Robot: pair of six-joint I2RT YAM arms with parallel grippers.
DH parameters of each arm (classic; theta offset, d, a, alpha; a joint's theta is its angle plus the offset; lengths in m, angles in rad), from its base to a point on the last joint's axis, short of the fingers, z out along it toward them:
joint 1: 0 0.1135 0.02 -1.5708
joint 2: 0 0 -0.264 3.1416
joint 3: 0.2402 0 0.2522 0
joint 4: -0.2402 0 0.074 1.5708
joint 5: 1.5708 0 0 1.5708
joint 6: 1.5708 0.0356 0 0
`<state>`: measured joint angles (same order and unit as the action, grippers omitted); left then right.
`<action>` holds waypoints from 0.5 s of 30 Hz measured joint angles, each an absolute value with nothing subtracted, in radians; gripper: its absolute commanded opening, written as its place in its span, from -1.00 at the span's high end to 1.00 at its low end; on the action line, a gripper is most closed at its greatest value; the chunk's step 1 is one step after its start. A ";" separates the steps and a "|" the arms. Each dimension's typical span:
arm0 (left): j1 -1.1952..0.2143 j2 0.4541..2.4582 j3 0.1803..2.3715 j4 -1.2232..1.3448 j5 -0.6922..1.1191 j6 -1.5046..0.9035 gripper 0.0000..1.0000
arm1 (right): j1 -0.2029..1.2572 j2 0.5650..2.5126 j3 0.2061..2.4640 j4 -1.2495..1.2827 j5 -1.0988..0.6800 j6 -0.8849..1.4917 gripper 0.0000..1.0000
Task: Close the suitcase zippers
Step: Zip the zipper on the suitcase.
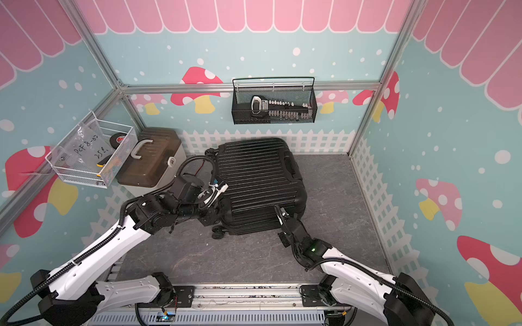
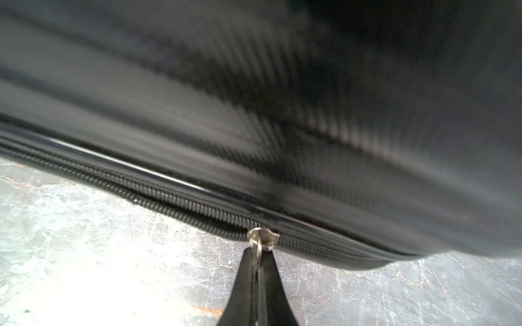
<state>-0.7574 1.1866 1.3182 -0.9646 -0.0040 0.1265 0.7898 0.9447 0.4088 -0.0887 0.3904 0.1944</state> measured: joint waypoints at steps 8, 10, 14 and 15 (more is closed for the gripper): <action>-0.678 1.181 1.277 -0.952 0.033 0.382 -0.42 | 0.786 0.937 0.408 -0.089 0.381 0.195 1.00; -0.640 1.165 1.264 -0.954 0.070 0.438 -0.50 | 0.786 0.937 0.408 -0.089 0.381 0.195 1.00; -0.608 1.126 1.228 -0.975 0.130 0.537 -0.62 | 0.786 0.937 0.408 -0.089 0.380 0.195 1.00; -0.592 1.124 1.222 -0.987 0.145 0.559 -0.62 | 0.786 0.937 0.408 -0.089 0.380 0.195 1.00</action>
<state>-0.5919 1.1236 1.2224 -0.9871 0.1452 0.5587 0.7860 0.9371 0.4080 -0.0895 0.3801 0.1951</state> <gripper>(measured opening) 0.806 0.049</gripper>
